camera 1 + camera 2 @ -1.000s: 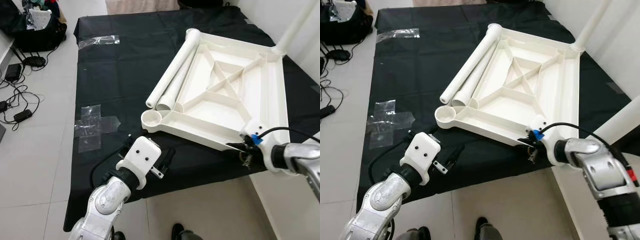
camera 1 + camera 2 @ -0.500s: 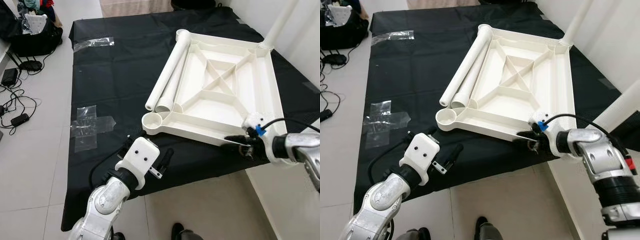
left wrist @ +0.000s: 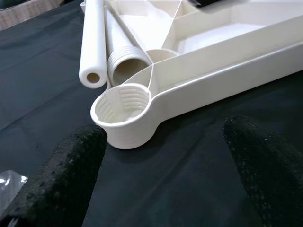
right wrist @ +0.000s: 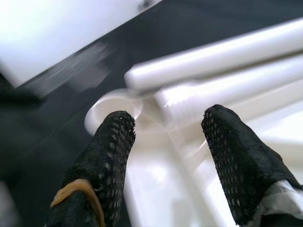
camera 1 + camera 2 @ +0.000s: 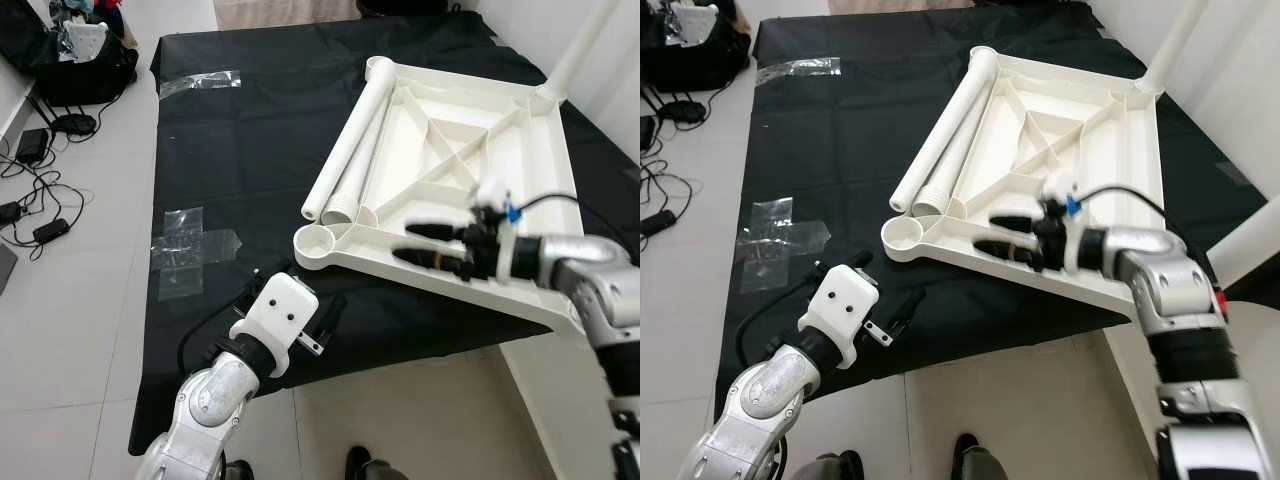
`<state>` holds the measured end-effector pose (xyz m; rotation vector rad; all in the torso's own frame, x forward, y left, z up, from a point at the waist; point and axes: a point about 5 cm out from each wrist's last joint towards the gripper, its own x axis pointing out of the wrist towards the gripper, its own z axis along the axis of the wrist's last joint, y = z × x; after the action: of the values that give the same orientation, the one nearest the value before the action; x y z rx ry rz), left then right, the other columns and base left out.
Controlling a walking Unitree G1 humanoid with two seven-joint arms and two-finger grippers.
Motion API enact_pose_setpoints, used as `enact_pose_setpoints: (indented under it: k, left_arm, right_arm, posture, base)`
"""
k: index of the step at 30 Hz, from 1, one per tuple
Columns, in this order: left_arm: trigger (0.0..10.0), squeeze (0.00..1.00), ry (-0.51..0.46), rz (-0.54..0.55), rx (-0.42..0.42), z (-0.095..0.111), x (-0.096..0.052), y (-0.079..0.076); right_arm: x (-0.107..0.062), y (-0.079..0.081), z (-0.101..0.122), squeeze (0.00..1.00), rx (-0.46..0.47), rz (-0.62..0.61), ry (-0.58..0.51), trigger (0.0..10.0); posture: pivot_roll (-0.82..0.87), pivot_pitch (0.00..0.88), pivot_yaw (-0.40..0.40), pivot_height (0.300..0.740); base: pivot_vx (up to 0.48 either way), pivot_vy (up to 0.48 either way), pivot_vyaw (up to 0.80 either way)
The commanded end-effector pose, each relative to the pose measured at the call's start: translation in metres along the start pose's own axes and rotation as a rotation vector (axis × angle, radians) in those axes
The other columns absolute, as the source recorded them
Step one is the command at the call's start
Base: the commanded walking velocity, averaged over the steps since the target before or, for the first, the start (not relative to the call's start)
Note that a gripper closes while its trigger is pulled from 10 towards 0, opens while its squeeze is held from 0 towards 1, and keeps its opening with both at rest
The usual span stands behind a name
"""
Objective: Building children table
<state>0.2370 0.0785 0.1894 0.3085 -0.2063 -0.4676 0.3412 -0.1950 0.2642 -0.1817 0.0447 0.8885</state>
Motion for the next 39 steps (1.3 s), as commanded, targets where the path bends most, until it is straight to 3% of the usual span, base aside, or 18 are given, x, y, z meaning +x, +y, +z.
enact_pose_setpoints:
  k: [1,6,12,19,23,26,31,35,39]
  left_arm:
    - [10.0,0.0,0.016,-0.008,-0.002,-0.005,-0.001,-0.003]
    - [10.0,0.0,0.013,-0.006,-0.001,-0.005,0.0,-0.004]
    - [10.0,0.0,0.013,-0.004,-0.002,-0.005,0.0,-0.004]
    - [10.0,0.0,0.011,0.0,-0.002,-0.005,-0.001,-0.004]
    - [10.0,0.0,0.008,-0.004,-0.001,-0.006,0.0,-0.005]
    - [10.0,0.0,0.007,-0.007,0.001,-0.006,0.0,-0.005]
    - [10.0,0.0,0.006,-0.005,0.004,-0.006,0.0,-0.005]
    - [10.0,0.0,0.01,-0.005,0.005,-0.007,0.0,-0.004]
    - [10.0,0.0,0.003,-0.011,0.001,-0.006,0.002,-0.004]
  right_arm:
    - [0.009,-0.001,-0.006,0.0,0.02,-0.08,0.043,10.0]
    - [0.045,0.005,-0.011,0.0,0.099,-0.199,0.122,10.0]
    - [0.063,0.002,-0.012,0.0,0.137,-0.345,0.169,10.0]
    - [0.061,-0.002,-0.012,0.0,0.145,-0.416,0.186,10.0]
    - [0.056,-0.017,-0.01,0.0,0.189,-0.594,0.174,10.0]
    - [0.056,-0.02,-0.009,0.0,0.206,-0.631,0.172,10.0]
    - [0.06,-0.017,-0.006,0.0,0.207,-0.635,0.164,10.0]
    - [0.06,-0.016,-0.006,0.0,0.209,-0.696,0.149,10.0]
    - [0.062,-0.016,-0.019,0.0,0.273,-0.828,0.197,10.0]
  posture:
    - [0.04,0.229,-0.04,0.74]
    - [0.04,0.227,-0.047,0.74]
    - [0.05,0.218,-0.052,0.74]
    - [0.05,0.209,-0.053,0.74]
    - [0.05,0.195,-0.049,0.74]
    - [0.05,0.195,-0.049,0.74]
    - [0.05,0.186,-0.051,0.74]
    - [0.05,0.177,-0.047,0.74]
    - [0.05,0.174,-0.048,0.74]
  base:
    - [0.0,0.0,0.0]
    - [0.0,0.0,0.0]
    - [0.0,0.0,0.0]
    - [0.0,0.0,0.0]
    - [0.0,0.0,0.0]
    - [0.0,0.0,0.0]
    - [0.0,0.0,0.0]
    - [0.0,0.0,0.0]
    - [0.0,0.0,0.0]
